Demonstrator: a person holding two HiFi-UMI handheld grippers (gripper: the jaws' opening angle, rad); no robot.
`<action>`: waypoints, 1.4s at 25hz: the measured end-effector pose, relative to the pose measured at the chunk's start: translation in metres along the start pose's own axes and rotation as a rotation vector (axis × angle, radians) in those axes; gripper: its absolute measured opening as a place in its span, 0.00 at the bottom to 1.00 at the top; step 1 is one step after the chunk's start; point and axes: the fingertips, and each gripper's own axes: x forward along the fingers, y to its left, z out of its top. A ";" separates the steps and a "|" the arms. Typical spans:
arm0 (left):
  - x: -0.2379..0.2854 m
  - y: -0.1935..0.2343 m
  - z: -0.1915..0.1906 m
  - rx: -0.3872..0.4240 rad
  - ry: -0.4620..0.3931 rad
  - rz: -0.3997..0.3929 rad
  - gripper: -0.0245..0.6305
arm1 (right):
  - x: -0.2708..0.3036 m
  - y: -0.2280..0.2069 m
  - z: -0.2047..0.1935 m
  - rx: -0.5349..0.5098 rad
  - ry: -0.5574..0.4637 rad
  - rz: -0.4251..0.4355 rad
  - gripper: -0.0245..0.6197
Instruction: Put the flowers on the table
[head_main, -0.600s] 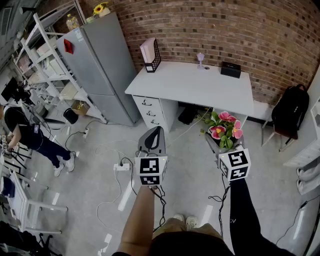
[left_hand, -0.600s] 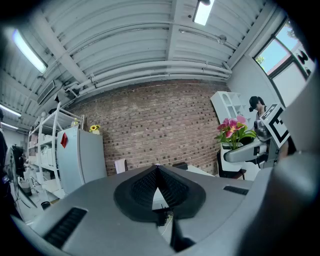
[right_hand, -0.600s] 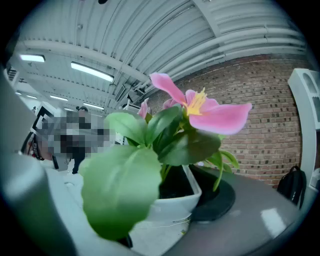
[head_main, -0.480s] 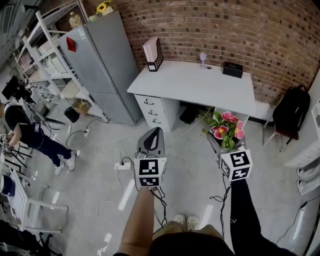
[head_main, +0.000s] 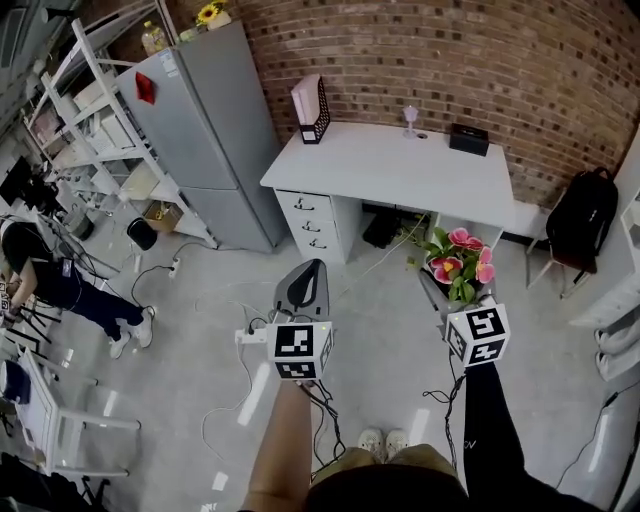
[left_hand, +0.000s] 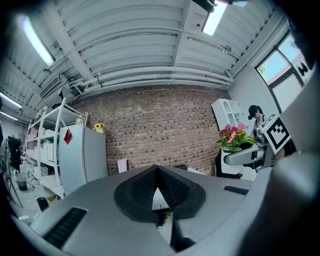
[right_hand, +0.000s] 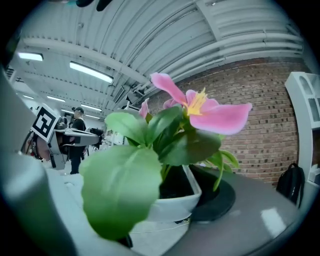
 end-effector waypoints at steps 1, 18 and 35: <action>-0.003 0.004 -0.002 0.002 -0.001 -0.002 0.05 | 0.000 0.004 -0.001 0.007 0.001 -0.004 0.58; 0.038 0.043 -0.002 0.026 -0.014 0.013 0.05 | 0.080 0.006 0.006 0.031 -0.034 0.042 0.58; 0.218 0.094 -0.005 0.012 -0.016 0.100 0.05 | 0.260 -0.079 0.009 0.032 -0.061 0.139 0.58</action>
